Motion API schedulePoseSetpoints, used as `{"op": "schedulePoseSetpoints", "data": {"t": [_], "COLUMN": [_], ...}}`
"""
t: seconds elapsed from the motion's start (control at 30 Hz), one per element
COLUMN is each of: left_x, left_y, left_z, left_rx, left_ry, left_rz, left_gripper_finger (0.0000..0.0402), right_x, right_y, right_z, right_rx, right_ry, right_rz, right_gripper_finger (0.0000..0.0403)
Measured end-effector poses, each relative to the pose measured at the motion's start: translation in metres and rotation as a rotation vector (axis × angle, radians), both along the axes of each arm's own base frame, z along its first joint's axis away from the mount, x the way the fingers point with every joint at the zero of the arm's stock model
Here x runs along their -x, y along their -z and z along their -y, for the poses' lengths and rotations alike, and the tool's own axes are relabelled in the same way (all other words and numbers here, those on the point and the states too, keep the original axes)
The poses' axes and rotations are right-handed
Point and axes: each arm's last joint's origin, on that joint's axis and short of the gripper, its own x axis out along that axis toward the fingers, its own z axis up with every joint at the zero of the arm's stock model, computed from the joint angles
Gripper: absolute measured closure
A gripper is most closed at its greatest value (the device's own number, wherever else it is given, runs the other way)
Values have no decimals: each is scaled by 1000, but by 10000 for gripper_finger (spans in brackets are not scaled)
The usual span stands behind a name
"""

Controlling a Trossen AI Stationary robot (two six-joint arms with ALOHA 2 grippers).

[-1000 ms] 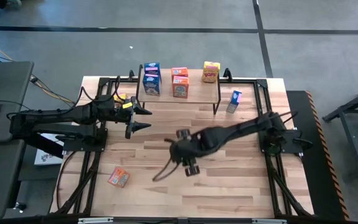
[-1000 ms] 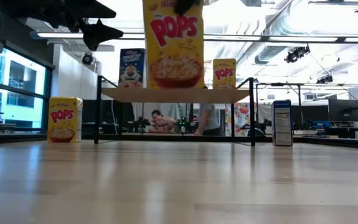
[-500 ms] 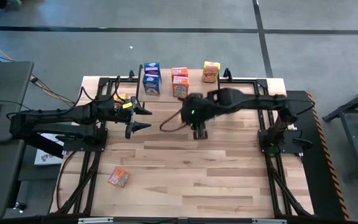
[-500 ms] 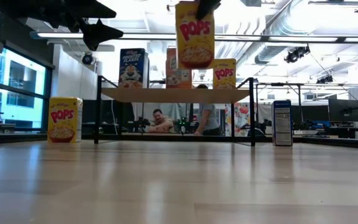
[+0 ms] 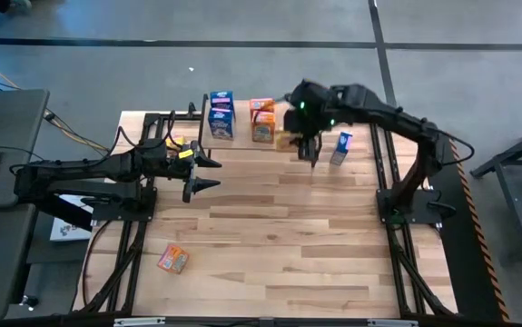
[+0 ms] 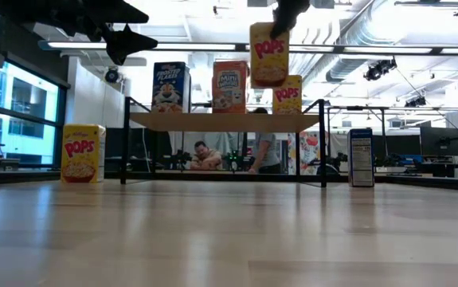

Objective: Stack cereal on shelf
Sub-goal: Put the bottom yellow cereal box aligned with the other yellow cereal box on the shelf

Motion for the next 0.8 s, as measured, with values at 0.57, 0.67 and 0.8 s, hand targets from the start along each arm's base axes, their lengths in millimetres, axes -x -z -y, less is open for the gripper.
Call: {"op": "schedulePoseSetpoints", "data": {"t": [0.57,0.67,0.8], "left_x": [0,0,0], "left_y": [0,0,0], "left_z": [0,0,0], "left_rx": [0,0,0], "left_ry": [1,0,0], "left_rz": [0,0,0], "left_gripper_finger": [135,135,135], "right_x": [46,51,60], "right_y": [25,31,33], "right_z": [87,92,93], "right_rx": [-128,-131,-121], "right_ry": [44,59,65], "right_rz": [52,54,53], "right_gripper_finger": [246,246,246]}}
